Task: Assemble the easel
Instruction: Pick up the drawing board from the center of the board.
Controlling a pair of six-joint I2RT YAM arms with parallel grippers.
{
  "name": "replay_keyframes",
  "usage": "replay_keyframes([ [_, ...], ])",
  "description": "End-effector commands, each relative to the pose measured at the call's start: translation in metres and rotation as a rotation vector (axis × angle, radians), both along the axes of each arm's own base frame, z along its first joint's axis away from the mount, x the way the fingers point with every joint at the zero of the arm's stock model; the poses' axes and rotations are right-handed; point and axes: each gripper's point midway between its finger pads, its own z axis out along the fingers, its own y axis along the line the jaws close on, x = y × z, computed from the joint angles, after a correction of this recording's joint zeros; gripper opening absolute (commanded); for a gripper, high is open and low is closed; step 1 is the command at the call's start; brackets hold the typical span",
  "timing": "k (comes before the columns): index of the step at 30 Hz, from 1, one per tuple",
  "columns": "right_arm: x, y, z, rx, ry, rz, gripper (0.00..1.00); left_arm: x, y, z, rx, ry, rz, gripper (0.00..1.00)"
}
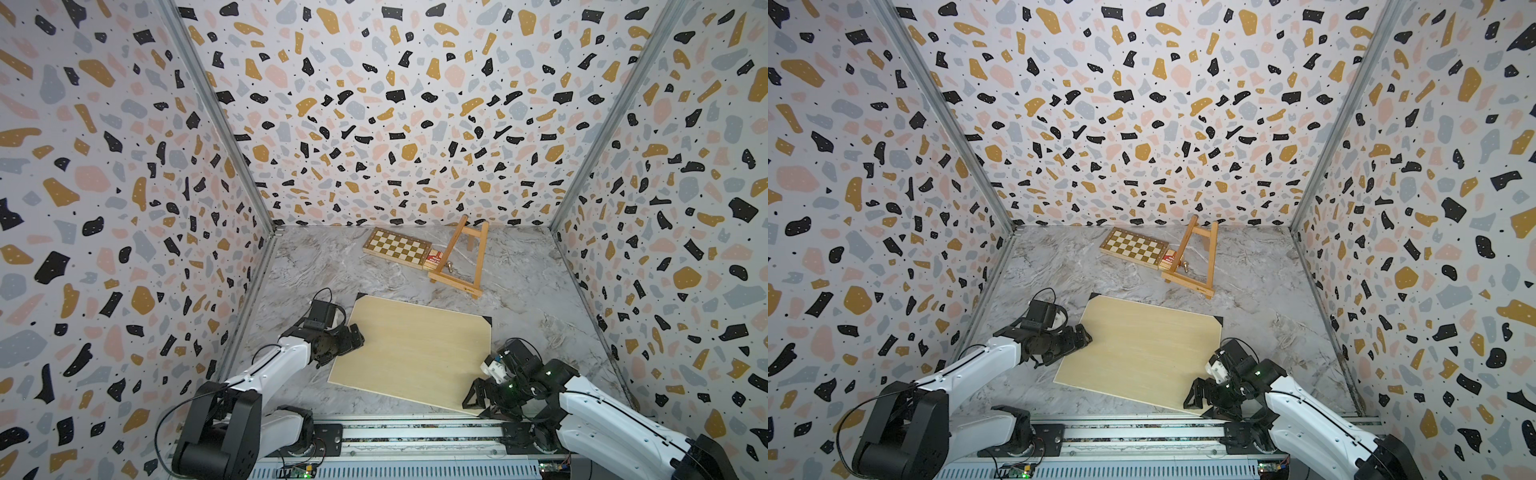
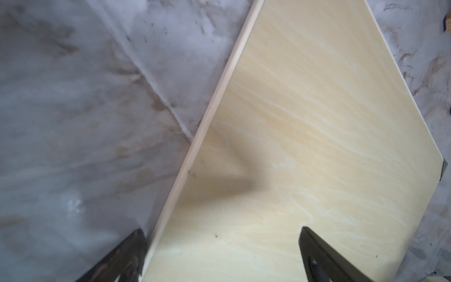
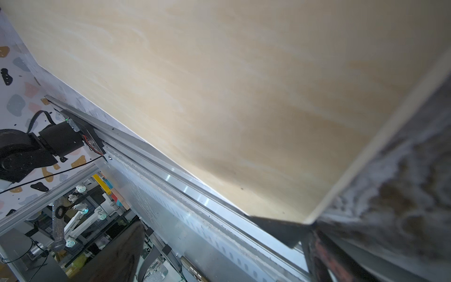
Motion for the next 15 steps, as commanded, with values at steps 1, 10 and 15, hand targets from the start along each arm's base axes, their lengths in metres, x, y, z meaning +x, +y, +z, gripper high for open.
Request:
replay_keyframes([
  [1,0.019,0.007,0.010,0.027,-0.099,0.000,1.00,-0.048,-0.001,-0.022,-0.011,0.189,-0.020,0.97],
  [10,0.056,0.028,0.078,0.316,-0.311,-0.024,1.00,-0.046,-0.005,-0.019,-0.024,0.172,-0.048,0.96],
  [15,0.059,0.036,0.102,0.400,-0.393,0.032,0.99,-0.044,-0.008,-0.017,-0.033,0.155,-0.081,0.94],
])
